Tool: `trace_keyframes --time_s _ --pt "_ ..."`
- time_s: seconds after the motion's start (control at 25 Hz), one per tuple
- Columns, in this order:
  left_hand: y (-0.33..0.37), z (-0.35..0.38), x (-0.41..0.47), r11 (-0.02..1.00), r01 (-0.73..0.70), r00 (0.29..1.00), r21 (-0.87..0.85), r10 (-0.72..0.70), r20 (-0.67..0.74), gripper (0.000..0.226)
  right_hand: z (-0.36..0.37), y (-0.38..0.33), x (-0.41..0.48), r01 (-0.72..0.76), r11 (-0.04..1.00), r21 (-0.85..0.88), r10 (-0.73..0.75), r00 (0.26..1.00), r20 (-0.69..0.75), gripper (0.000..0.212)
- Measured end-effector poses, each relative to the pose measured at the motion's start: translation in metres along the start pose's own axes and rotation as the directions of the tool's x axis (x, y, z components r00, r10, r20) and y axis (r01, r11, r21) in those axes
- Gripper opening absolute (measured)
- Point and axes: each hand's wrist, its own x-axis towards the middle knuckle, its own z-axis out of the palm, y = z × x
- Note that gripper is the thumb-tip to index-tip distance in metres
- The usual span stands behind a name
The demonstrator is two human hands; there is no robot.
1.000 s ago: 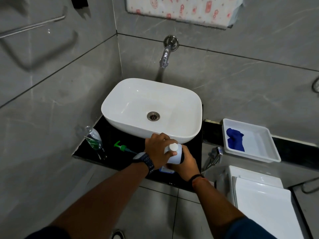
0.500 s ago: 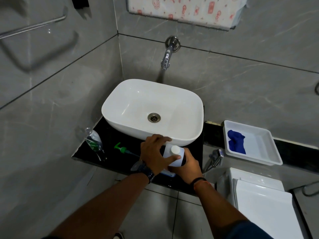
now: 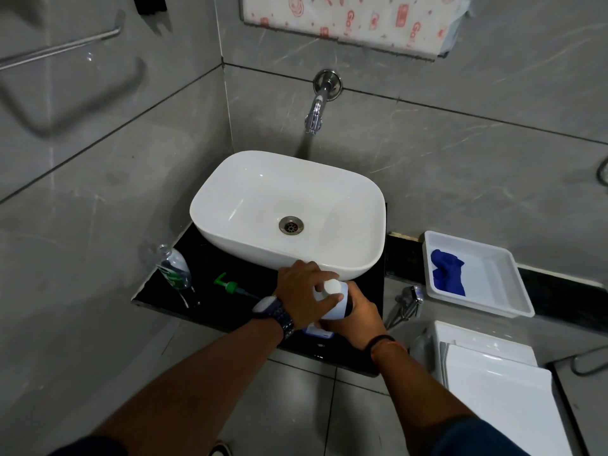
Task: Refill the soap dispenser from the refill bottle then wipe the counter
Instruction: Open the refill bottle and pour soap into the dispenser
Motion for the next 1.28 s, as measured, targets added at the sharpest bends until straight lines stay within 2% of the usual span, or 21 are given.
trace_keyframes --time_s 0.08,0.24,0.44,0.56,0.64,0.76,1.0,1.16,1.28 --pt "0.002 0.000 0.005 1.000 0.002 1.000 0.014 -0.002 -0.019 0.036 -0.001 0.000 0.001 -0.006 1.000 -0.020 0.006 1.000 0.002 0.076" --pt "-0.002 0.000 0.010 1.000 0.020 0.998 0.014 -0.019 -0.066 0.036 -0.002 -0.002 0.000 -0.007 0.999 -0.032 0.008 1.000 0.012 0.071" --pt "-0.004 0.001 0.000 0.996 -0.091 0.994 -0.020 0.092 0.056 0.066 -0.006 -0.003 -0.003 -0.007 1.000 0.011 0.007 1.000 0.009 0.072" --pt "-0.004 0.003 0.001 0.985 -0.168 0.984 -0.027 0.169 0.048 0.049 -0.007 -0.004 -0.001 -0.015 1.000 -0.009 0.015 0.999 0.029 0.076" --pt "-0.005 0.002 0.006 0.984 -0.174 0.982 0.020 0.172 0.084 0.039 -0.006 -0.004 0.000 -0.011 1.000 -0.021 0.012 0.999 0.030 0.077" --pt "-0.006 -0.001 0.011 0.982 -0.167 0.983 0.085 0.159 0.096 0.039 -0.005 -0.005 0.002 -0.005 0.999 -0.035 0.006 0.999 0.036 0.079" --pt "0.002 -0.004 0.024 0.992 -0.120 0.982 0.032 0.123 -0.142 0.032 -0.008 -0.005 0.004 0.002 1.000 -0.005 -0.002 0.999 0.044 0.073" --pt "-0.027 -0.004 0.018 1.000 0.002 0.991 0.020 0.000 -0.134 0.029 -0.016 -0.001 0.004 -0.006 1.000 0.021 0.006 1.000 0.003 0.065" --pt "-0.057 0.008 0.002 0.994 0.094 0.995 0.049 -0.093 -0.031 0.031 -0.024 0.006 0.004 -0.016 0.999 0.028 0.017 1.000 -0.016 0.069"
